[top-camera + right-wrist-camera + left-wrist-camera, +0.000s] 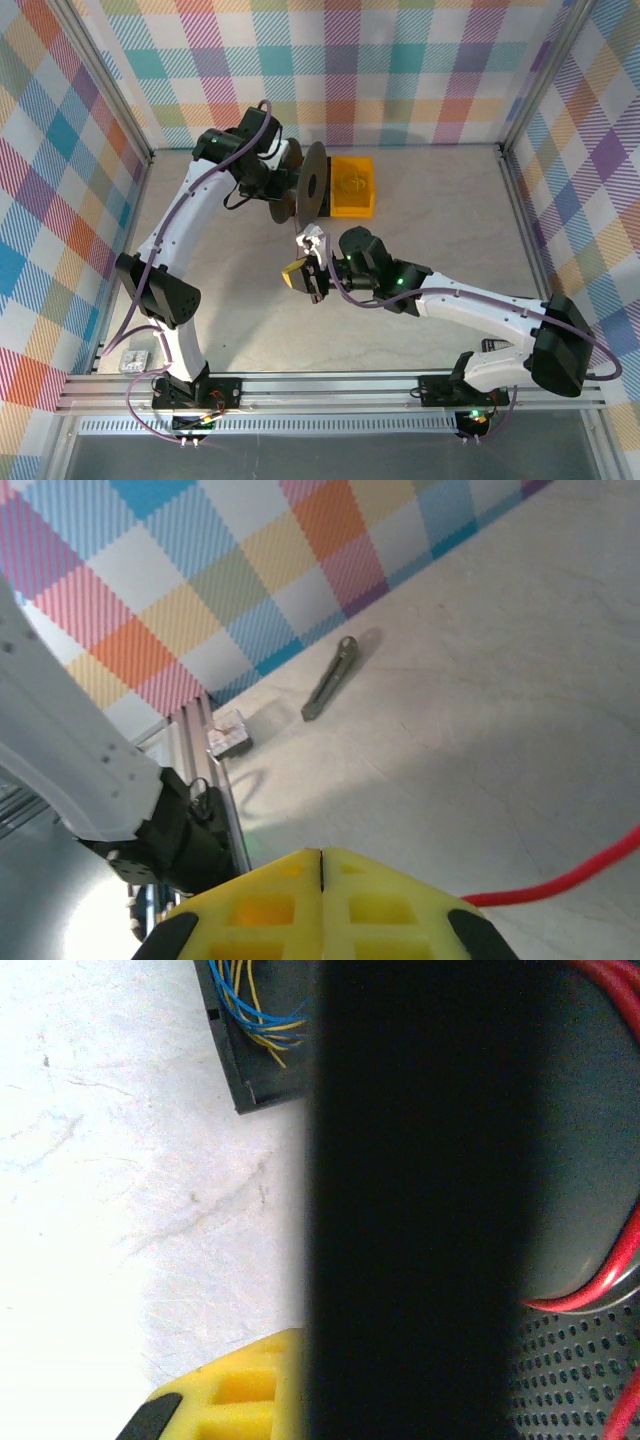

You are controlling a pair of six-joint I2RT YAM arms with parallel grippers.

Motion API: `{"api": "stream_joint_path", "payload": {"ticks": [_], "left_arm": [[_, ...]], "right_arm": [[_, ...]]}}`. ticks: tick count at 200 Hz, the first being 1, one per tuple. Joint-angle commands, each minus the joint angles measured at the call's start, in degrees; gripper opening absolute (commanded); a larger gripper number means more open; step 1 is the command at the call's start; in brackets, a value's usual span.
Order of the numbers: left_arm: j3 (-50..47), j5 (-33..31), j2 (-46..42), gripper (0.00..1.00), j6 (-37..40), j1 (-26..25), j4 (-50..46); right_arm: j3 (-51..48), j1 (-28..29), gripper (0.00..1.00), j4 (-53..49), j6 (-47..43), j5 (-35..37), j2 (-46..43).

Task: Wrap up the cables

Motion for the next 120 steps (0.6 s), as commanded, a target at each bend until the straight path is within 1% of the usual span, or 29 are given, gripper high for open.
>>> {"api": "stream_joint_path", "payload": {"ticks": [1,15,26,37,46,56,80,99,120], "left_arm": [[-0.5,1.5,-6.5,0.00,-4.9,2.8,15.0],[-3.4,4.9,-9.6,0.00,-6.7,4.4,18.8],[-5.9,8.1,-12.0,0.00,-8.3,5.9,21.8],[-7.8,10.5,-14.0,0.00,-10.0,7.1,23.9],[-9.4,12.7,-15.6,0.00,-11.0,7.7,25.7],[-11.3,15.3,-17.5,0.00,-12.0,8.2,28.1],[-17.1,23.5,-22.1,0.00,-14.3,9.0,35.2],[-23.4,30.0,-26.5,0.00,-17.0,10.4,41.4],[-29.3,35.9,-31.1,0.00,-19.6,12.5,45.9]], "right_arm": [[-9.0,1.5,0.00,5.0,5.9,-1.2,-2.1],[-15.3,-0.4,0.00,9.3,9.6,0.5,-3.6],[-20.7,-3.0,0.00,14.0,12.9,1.7,-4.7],[-25.4,-7.4,0.00,18.9,16.6,-0.7,-5.2],[-27.5,-10.9,0.00,20.7,18.5,-2.8,-5.3],[-28.2,-13.8,0.00,20.3,19.0,-4.6,-5.2],[-26.6,-19.8,0.00,20.1,16.6,-12.7,-3.0],[-25.4,-24.2,0.00,23.7,15.7,-19.5,-0.3],[-24.3,-30.8,0.00,30.0,16.9,-27.0,3.5]]}}
